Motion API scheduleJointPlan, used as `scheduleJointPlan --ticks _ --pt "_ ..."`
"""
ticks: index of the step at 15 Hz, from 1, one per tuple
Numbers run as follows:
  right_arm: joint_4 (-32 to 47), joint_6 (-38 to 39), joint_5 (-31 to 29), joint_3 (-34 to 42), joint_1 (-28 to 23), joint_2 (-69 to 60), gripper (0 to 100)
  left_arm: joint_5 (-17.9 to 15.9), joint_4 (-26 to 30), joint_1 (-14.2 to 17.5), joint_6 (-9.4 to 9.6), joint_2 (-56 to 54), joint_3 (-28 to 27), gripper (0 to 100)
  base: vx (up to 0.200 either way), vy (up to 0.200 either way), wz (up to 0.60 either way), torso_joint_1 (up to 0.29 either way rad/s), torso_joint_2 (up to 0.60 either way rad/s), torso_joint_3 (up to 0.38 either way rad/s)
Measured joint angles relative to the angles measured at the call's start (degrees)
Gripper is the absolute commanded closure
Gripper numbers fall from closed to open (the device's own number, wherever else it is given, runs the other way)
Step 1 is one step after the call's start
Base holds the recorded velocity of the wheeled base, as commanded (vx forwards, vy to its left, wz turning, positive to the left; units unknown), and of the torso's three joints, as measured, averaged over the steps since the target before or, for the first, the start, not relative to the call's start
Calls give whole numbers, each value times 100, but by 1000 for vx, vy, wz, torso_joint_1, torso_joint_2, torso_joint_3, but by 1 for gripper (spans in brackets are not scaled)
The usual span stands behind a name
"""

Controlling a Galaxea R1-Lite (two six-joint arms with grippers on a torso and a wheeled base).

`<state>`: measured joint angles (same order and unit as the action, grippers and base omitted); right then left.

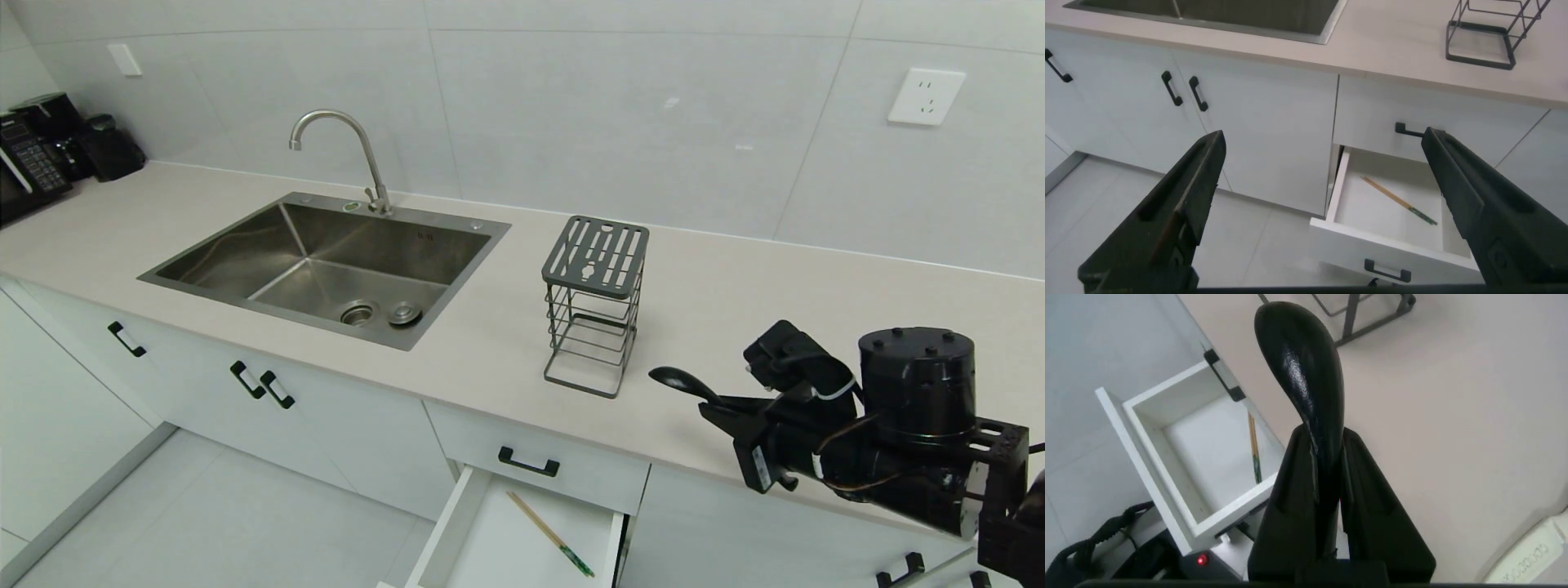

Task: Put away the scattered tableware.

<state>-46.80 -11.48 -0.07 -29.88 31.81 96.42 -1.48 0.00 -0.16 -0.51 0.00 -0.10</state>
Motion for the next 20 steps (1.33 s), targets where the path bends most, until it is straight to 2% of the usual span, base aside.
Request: scheduleJointPlan --ticks 7,12,20 --pt "-11 -4 45 -115 722 -66 100 -2 0 -2 0 0 0 0 0 0 0 0 0 0" --pt "-9 115 162 -243 937 33 100 -2 0 -2 0 0 0 0 0 0 0 0 0 0" --pt "-128 985 384 -617 2118 301 100 -2 0 0 0 0 0 0 0 0 0 0 0 0"
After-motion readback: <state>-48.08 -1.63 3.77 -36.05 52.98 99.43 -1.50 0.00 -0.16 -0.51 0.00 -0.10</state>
